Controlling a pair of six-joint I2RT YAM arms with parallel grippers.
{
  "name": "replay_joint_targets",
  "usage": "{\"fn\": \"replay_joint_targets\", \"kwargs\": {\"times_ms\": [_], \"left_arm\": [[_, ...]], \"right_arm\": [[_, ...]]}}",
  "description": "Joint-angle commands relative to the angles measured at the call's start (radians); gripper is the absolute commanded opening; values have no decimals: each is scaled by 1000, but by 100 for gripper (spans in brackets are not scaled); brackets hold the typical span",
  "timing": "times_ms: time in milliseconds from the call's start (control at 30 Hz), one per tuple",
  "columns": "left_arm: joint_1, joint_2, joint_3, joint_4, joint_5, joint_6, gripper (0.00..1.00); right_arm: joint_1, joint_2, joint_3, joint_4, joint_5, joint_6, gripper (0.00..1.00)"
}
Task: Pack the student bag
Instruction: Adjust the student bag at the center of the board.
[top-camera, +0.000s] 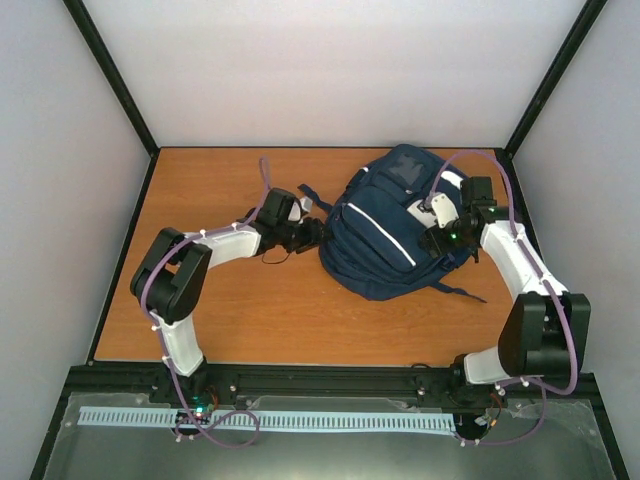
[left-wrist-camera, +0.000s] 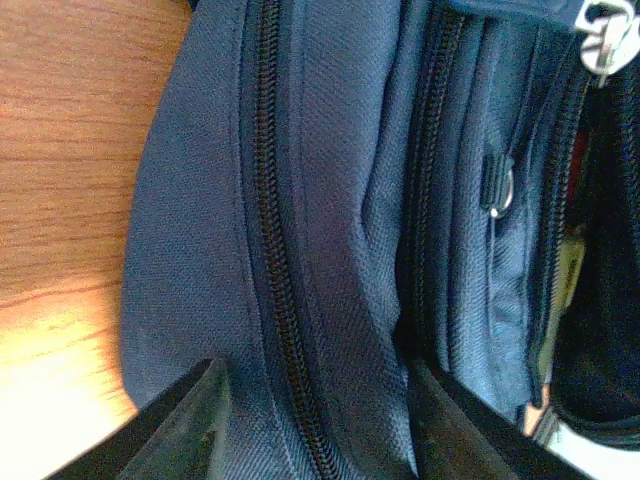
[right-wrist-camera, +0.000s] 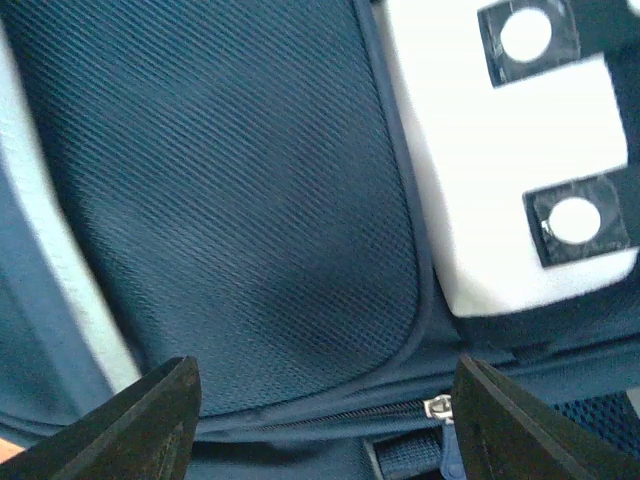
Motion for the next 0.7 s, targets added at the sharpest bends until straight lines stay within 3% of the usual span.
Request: {"fn": "replay_joint_targets", "kwargs": {"times_ms": [0, 167, 333, 567, 667], "left_arm": [[5, 14, 15, 120, 67, -9, 46], [5, -3, -34, 150, 65, -20, 18], [4, -67, -139, 199, 61, -31, 2], [-30, -249, -341, 245, 18, -50, 1], [-96, -338, -419, 219, -70, -48, 1]], "right_arm": [[-13, 39, -21, 39, 108, 18, 71], [-14, 121, -33, 65, 145, 6, 70], [-12, 197, -7, 79, 136, -6, 68], [-2, 323, 115, 75, 87, 25, 65], [12, 362, 167, 68, 79, 32, 65]]}}
